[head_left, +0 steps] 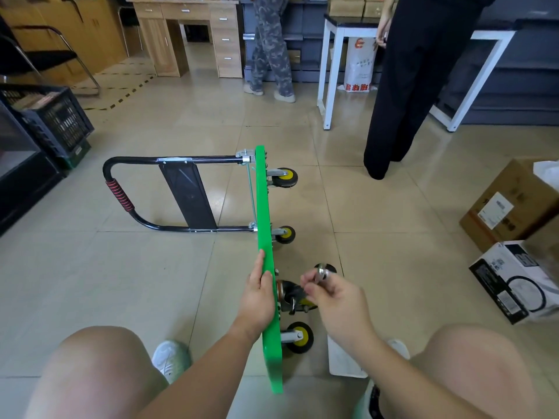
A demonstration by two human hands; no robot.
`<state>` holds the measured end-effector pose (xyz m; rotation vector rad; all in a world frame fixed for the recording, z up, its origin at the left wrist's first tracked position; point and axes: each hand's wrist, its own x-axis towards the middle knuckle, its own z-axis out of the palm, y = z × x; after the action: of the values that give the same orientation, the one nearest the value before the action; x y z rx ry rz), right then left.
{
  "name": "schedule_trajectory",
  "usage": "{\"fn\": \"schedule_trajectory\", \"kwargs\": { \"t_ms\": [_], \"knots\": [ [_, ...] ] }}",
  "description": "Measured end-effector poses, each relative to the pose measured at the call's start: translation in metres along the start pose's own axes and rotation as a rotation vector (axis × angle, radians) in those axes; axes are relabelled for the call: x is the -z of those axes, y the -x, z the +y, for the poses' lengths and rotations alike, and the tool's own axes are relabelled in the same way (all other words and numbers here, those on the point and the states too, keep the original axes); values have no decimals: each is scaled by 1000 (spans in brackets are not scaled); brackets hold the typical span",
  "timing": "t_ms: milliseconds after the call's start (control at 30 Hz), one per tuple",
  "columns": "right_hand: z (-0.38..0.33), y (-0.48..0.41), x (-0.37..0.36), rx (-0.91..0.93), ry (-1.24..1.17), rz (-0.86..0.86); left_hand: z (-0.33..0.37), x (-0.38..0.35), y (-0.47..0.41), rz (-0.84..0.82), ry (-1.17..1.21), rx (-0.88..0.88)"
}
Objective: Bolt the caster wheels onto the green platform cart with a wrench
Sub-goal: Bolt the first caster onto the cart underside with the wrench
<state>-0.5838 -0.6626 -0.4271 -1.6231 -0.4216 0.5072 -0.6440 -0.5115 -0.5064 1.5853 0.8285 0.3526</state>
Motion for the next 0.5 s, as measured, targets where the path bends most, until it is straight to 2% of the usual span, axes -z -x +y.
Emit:
{"fn": "schedule_trajectory", "kwargs": {
  "t_ms": [500],
  "knots": [
    [-23, -73, -30, -122, 181, -344, -1, 1, -3, -8, 29, -28]
  ]
}}
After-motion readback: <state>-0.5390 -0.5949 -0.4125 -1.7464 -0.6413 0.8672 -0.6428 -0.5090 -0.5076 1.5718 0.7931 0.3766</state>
